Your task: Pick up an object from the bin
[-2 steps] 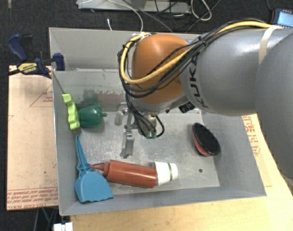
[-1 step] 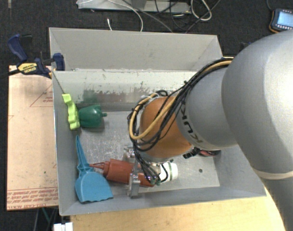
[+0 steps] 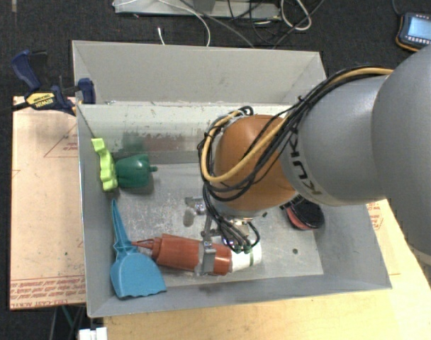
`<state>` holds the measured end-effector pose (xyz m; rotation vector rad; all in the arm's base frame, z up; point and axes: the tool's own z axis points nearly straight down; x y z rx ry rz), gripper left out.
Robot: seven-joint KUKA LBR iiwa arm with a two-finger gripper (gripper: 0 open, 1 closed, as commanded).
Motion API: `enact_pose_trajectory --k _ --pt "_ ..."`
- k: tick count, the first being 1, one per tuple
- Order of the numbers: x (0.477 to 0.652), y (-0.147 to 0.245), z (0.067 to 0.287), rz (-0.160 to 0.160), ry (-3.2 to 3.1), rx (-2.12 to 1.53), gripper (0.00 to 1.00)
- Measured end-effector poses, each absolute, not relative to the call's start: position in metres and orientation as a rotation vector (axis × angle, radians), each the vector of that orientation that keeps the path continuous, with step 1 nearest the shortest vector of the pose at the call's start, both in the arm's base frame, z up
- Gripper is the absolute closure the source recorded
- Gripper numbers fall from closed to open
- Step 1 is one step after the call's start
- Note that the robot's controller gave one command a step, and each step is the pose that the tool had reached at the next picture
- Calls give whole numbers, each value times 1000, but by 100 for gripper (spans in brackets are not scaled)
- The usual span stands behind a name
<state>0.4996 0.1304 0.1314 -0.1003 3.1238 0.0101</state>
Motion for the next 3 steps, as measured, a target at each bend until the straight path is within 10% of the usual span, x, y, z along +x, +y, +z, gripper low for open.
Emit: enact_pose_trajectory --k 2,3 --pt "484 140 72 17 3111 64 0" --pt "481 164 70 10 3130 89 100"
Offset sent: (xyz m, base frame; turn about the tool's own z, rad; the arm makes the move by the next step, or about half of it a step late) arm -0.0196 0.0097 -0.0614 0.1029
